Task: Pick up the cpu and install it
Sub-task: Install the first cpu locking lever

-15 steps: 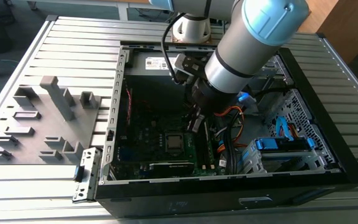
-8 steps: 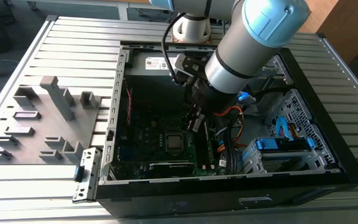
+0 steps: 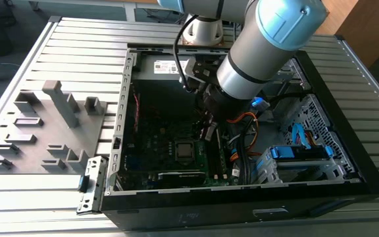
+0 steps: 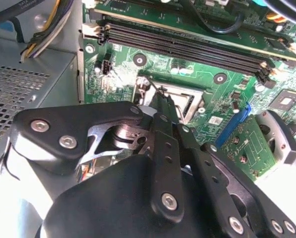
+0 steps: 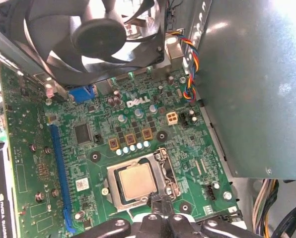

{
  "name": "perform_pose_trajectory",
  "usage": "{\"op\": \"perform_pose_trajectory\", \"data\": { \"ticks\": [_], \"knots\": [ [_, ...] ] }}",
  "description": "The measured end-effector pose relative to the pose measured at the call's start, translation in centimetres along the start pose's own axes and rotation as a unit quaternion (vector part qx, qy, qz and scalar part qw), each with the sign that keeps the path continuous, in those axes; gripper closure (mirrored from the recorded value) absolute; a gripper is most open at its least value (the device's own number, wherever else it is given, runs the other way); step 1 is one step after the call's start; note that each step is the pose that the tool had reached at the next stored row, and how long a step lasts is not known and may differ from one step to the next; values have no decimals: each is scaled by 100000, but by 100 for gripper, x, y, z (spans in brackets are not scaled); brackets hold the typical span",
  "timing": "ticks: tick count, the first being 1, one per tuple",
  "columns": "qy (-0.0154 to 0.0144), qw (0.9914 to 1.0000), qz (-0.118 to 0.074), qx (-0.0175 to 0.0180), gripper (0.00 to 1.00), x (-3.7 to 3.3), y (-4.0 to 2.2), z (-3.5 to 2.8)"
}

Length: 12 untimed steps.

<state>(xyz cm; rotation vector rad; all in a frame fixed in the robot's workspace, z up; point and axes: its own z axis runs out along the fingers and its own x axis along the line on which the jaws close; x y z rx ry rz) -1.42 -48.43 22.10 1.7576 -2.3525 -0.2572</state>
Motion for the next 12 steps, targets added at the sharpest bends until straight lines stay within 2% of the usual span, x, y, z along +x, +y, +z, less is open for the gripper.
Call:
{"op": "perform_pose_trajectory", "data": {
  "ticks": [1,2,5,6,7,8,12],
  "knots": [
    [336,99999,100,107,89,0,2,6],
    [847,99996,243,264,89,1,3,7],
    [2911,99951,803,869,89,5,12,11],
    [3500,99929,968,1043,89,7,16,14],
    [3865,99913,1069,1157,89,8,18,19],
    [4108,99902,1133,1232,89,8,17,28],
    [4583,99878,1232,1373,89,7,5,75]
  ]
}}
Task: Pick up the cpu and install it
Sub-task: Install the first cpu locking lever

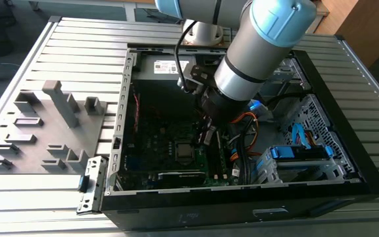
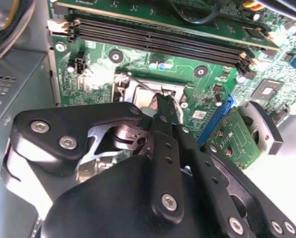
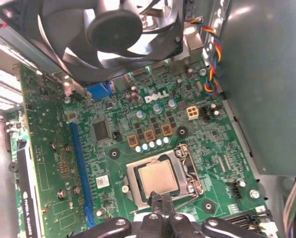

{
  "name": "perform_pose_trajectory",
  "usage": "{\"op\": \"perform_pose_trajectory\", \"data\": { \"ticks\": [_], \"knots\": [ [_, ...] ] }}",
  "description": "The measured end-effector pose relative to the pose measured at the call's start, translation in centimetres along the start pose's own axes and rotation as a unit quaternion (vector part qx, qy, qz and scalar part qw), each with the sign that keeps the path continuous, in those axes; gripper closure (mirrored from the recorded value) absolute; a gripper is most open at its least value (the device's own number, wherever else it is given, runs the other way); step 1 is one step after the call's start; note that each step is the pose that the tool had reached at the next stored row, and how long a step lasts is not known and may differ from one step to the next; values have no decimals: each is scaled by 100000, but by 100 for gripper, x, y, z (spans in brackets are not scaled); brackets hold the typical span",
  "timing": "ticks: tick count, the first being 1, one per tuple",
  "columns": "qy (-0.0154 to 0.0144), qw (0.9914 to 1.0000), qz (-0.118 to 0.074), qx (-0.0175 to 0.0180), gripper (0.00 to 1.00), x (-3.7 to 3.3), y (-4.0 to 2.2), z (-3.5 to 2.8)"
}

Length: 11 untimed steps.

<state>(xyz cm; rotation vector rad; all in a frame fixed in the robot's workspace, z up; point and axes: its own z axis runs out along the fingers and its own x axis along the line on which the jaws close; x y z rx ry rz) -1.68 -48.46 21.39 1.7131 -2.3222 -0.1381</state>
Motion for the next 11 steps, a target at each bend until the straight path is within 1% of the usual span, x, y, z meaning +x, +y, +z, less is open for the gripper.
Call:
{"op": "perform_pose_trajectory", "data": {
  "ticks": [6,11],
  "knots": [
    [1071,99993,292,315,89,-10,-15,66],
    [1886,99979,516,548,89,-20,-30,127]
  ]
}}
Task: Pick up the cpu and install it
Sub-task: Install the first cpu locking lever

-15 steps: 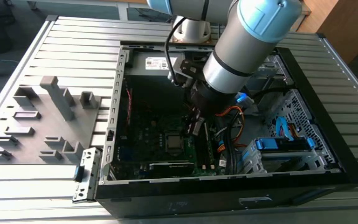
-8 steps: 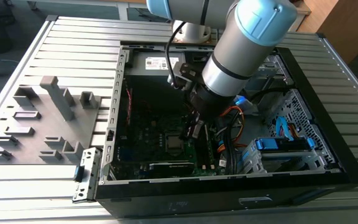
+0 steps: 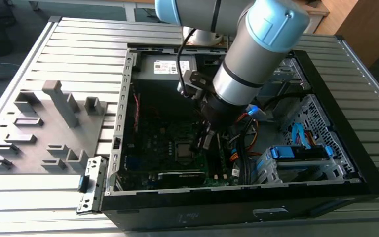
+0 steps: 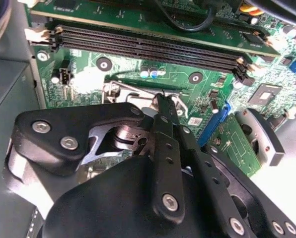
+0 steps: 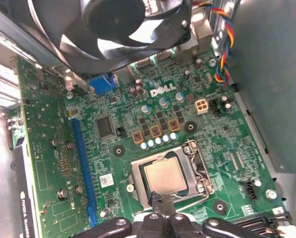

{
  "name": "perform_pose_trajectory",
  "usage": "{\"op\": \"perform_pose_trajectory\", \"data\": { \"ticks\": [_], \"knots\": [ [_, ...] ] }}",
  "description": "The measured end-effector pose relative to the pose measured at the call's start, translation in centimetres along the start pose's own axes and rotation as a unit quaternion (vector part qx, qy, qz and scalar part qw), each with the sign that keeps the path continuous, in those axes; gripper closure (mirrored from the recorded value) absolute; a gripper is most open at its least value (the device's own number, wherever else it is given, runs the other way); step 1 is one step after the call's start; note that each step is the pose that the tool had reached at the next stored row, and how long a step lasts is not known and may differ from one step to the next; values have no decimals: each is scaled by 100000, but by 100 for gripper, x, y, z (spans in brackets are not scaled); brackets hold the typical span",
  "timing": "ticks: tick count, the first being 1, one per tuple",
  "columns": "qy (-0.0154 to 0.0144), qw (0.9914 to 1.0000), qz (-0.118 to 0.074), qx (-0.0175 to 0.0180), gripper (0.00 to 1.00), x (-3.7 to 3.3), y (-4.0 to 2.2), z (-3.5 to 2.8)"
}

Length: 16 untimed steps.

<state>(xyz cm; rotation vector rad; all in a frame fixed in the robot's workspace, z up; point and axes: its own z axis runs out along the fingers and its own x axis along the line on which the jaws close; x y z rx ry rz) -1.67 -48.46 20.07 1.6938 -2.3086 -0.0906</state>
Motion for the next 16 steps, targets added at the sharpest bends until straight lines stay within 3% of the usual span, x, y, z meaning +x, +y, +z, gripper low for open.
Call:
{"op": "perform_pose_trajectory", "data": {
  "ticks": [6,10,12,16],
  "knots": [
    [491,99999,126,143,89,-15,-17,78],
    [483,99999,121,197,89,-13,-12,80],
    [433,99997,-138,542,89,-13,-8,84],
    [373,99981,-1074,1578,89,-14,-9,93]
  ]
}}
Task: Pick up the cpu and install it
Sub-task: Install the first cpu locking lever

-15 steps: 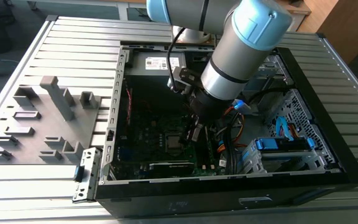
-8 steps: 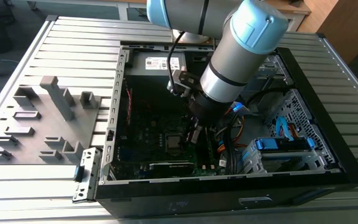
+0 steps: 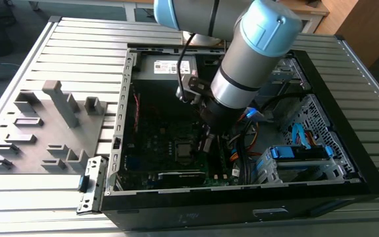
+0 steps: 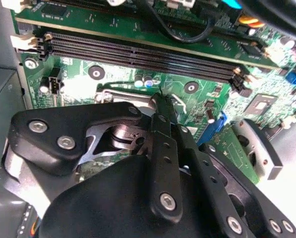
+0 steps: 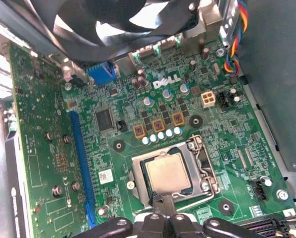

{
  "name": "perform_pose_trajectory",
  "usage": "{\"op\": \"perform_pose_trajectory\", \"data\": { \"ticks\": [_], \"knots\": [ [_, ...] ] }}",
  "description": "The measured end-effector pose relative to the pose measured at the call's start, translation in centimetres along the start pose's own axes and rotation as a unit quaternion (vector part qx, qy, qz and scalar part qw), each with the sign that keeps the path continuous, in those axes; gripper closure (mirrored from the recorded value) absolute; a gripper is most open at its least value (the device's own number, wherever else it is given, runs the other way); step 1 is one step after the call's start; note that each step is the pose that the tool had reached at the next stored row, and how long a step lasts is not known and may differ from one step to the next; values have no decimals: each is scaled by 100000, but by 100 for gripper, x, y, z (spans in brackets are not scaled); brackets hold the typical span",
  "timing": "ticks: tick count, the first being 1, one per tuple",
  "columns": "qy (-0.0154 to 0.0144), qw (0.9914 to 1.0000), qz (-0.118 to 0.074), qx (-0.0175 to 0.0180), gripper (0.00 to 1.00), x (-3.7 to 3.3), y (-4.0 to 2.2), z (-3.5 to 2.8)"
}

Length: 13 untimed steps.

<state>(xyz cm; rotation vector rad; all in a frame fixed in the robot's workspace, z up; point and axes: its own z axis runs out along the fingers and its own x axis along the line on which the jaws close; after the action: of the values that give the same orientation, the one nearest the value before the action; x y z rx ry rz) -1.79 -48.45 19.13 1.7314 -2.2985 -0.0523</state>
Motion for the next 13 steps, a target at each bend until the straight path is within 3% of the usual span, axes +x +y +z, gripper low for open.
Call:
{"op": "perform_pose_trajectory", "data": {
  "ticks": [4,13],
  "knots": [
    [72,99986,-1371,956,89,-2,-2,10],
    [162,99927,-3197,2097,89,-4,7,48]
  ]
}}
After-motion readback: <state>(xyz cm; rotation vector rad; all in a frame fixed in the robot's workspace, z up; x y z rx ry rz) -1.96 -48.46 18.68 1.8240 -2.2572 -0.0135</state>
